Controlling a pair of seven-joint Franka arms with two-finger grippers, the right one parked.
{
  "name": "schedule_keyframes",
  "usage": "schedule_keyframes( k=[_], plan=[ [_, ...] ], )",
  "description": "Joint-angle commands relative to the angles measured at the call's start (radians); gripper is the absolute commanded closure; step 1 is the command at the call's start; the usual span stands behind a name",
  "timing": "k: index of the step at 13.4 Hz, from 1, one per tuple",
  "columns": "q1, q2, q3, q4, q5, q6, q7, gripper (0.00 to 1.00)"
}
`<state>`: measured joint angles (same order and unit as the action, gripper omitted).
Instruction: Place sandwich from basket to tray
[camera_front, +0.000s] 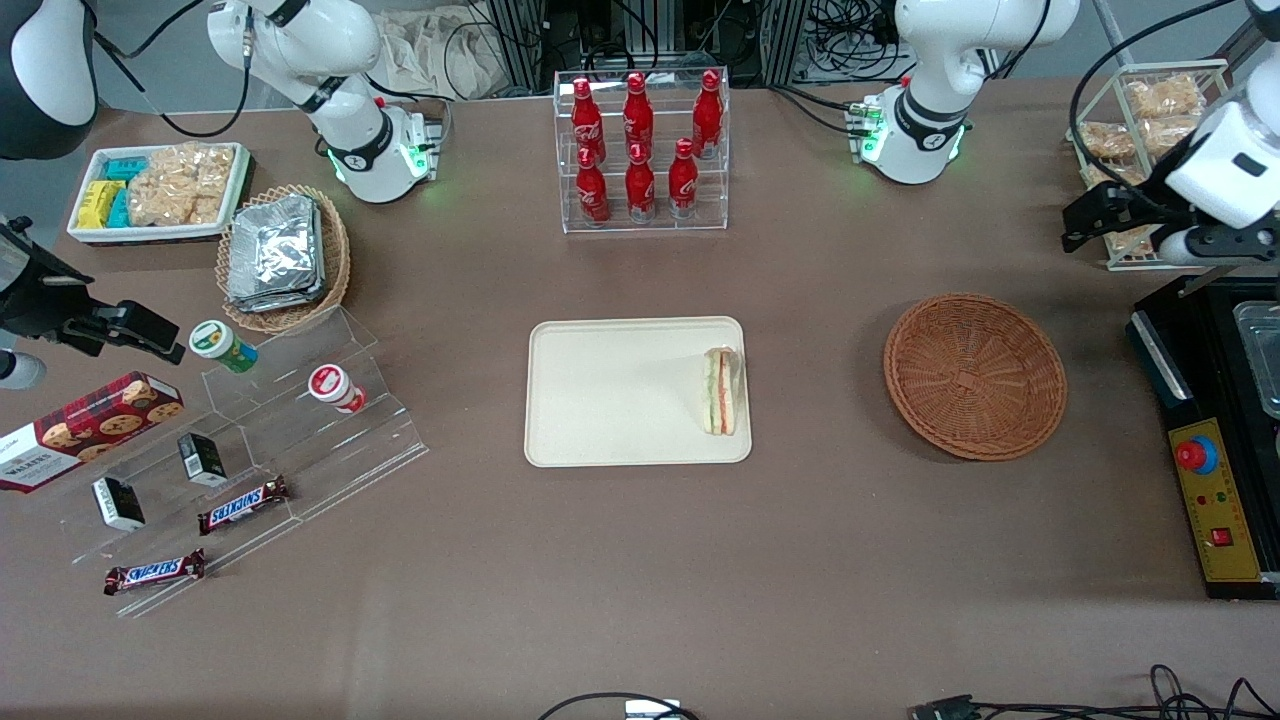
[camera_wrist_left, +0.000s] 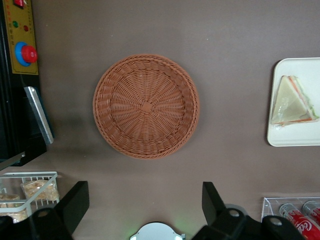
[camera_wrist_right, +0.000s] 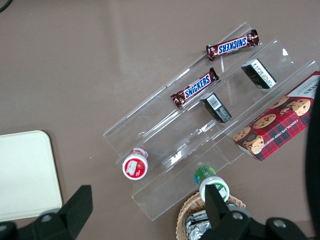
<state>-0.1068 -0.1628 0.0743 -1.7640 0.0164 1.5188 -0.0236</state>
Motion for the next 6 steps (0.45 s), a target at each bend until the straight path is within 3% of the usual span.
schedule_keyframes(
  k=[1,2,6],
  plan=[
    [-0.016,0.009,-0.013,0.040,0.037,-0.045,-0.124,0.00],
    [-0.019,0.009,-0.016,0.040,0.037,-0.046,-0.228,0.00],
    [-0.021,0.016,-0.018,0.055,0.033,-0.046,-0.231,0.00]
  ],
)
